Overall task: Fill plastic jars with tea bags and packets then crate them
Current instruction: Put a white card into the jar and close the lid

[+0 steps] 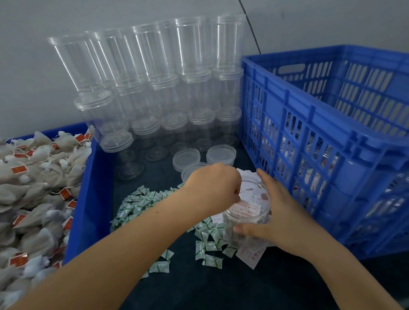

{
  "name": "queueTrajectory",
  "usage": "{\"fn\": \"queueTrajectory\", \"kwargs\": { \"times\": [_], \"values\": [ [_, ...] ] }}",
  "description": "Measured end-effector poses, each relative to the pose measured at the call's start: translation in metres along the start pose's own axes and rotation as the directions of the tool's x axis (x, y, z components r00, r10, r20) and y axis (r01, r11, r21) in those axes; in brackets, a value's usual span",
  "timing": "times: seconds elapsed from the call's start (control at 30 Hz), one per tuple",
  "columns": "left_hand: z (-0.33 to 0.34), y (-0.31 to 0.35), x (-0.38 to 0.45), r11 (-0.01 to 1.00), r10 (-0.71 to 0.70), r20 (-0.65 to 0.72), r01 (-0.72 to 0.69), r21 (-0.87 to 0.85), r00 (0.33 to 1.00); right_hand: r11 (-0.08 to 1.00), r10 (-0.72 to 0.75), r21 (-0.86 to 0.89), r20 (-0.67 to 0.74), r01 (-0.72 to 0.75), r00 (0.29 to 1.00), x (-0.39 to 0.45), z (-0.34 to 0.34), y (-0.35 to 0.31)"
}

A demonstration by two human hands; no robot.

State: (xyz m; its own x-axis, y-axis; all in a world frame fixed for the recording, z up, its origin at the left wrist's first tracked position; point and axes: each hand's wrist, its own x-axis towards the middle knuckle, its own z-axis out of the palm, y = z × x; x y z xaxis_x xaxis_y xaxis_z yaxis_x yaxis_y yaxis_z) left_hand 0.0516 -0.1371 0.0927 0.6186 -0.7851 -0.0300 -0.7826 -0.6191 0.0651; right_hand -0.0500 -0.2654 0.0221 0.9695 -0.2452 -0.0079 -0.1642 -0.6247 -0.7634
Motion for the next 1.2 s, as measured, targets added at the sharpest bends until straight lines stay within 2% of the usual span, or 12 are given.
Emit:
{"fn": "queueTrajectory", "kwargs": {
  "times": [0.3, 0.4, 0.5, 0.57, 0.63, 0.7, 0.77, 0.83, 0.9, 0.97, 1.1, 1.2],
  "values": [
    [-0.001, -0.002, -0.002, 0.998, 0.018, -0.022, -0.019, -0.059, 1.0, 0.951, -0.076, -0.29, 0.113, 0.106, 0.991, 0.009, -0.026, -0.03],
    [-0.007, -0.008, -0.007, 0.987, 0.001, -0.159, -0.026, -0.16, 0.987, 0.88, -0.058, -0.452, 0.203, 0.146, 0.977, 0.012, -0.036, -0.049],
    [-0.013, -0.025, -0.014, 0.971, -0.049, -0.331, -0.033, -0.236, 0.942, 0.793, 0.0, -0.586, 0.275, 0.168, 0.961, 0.019, -0.041, -0.066],
    [-0.011, -0.039, -0.019, 0.969, -0.101, -0.342, 0.014, -0.248, 0.934, 0.756, 0.034, -0.631, 0.304, 0.175, 0.952, 0.024, -0.042, -0.075],
    [-0.004, -0.05, -0.025, 0.983, -0.132, -0.256, 0.094, -0.158, 0.958, 0.741, 0.052, -0.646, 0.325, 0.182, 0.944, 0.03, -0.044, -0.081],
    [0.009, -0.055, -0.032, 0.993, -0.108, -0.102, 0.111, 0.027, 0.989, 0.734, 0.065, -0.656, 0.326, 0.177, 0.943, 0.035, -0.046, -0.087],
    [0.027, -0.056, -0.041, 0.987, -0.025, 0.051, 0.016, 0.157, 0.998, 0.719, 0.075, -0.677, 0.3, 0.157, 0.951, 0.038, -0.052, -0.095],
    [0.044, -0.053, -0.048, 0.963, 0.096, 0.199, -0.142, 0.231, 0.975, 0.702, 0.061, -0.699, 0.25, 0.137, 0.966, 0.038, -0.061, -0.107],
    [0.059, -0.049, -0.053, 0.935, 0.202, 0.318, -0.278, 0.218, 0.926, 0.702, 0.019, -0.701, 0.197, 0.127, 0.98, 0.035, -0.074, -0.123],
    [0.07, -0.043, -0.056, 0.927, 0.263, 0.381, -0.341, 0.155, 0.886, 0.722, -0.042, -0.682, 0.127, 0.118, 0.991, 0.029, -0.091, -0.144],
    [0.081, -0.04, -0.054, 0.928, 0.267, 0.466, -0.356, 0.114, 0.844, 0.794, -0.169, -0.598, -0.047, 0.108, 0.985, 0.018, -0.136, -0.193],
    [0.084, -0.045, -0.052, 0.926, 0.244, 0.513, -0.355, 0.129, 0.823, 0.893, -0.208, -0.439, -0.2, 0.102, 0.958, 0.013, -0.175, -0.218]
  ]
}}
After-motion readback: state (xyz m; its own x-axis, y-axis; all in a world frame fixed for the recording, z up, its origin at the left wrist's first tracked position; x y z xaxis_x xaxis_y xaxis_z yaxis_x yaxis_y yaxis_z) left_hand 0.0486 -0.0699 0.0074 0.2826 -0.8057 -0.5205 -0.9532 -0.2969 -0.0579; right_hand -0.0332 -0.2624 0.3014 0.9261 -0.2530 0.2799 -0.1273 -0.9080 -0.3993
